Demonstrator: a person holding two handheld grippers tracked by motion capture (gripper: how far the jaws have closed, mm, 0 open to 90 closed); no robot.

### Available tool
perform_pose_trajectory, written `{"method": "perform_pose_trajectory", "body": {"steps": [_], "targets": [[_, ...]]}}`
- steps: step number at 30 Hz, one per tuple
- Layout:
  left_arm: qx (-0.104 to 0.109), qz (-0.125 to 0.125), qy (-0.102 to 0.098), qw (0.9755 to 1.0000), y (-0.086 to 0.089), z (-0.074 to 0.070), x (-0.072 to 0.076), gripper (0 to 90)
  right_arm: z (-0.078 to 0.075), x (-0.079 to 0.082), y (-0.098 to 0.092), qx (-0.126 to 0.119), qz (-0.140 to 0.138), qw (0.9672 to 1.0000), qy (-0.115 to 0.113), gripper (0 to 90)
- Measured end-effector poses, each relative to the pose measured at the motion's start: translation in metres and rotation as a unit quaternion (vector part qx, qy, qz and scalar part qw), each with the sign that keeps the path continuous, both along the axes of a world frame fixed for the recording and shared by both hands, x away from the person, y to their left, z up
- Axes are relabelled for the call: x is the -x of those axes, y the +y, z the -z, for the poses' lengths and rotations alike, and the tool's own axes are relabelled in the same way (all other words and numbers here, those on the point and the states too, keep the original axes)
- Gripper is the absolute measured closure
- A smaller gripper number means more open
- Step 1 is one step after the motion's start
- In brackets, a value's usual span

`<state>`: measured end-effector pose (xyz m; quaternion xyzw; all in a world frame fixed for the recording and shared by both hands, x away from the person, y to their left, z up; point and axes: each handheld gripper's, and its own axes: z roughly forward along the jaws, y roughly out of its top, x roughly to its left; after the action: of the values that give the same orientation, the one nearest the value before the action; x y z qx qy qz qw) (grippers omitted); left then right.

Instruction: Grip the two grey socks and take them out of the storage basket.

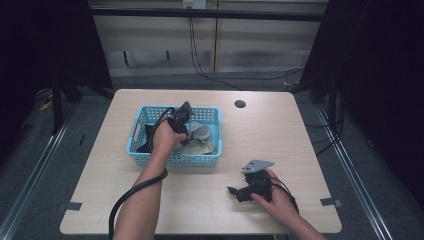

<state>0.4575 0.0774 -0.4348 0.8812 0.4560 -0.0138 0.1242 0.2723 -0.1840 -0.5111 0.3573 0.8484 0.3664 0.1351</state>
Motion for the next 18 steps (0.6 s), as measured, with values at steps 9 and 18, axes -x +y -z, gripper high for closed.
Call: {"method": "perform_pose_trajectory", "body": {"steps": [9,18], "targets": [[0.015,0.01,0.004,0.9998,0.011,-0.029,0.006,89.5,0.0,0.0,0.0,0.001,0.0,1.0,-0.002,10.1],[0.014,0.03,0.012,0.9994,0.014,-0.06,0.008,89.8,0.0,0.0,0.0,0.001,0.0,1.0,-0.002,10.1]]}}
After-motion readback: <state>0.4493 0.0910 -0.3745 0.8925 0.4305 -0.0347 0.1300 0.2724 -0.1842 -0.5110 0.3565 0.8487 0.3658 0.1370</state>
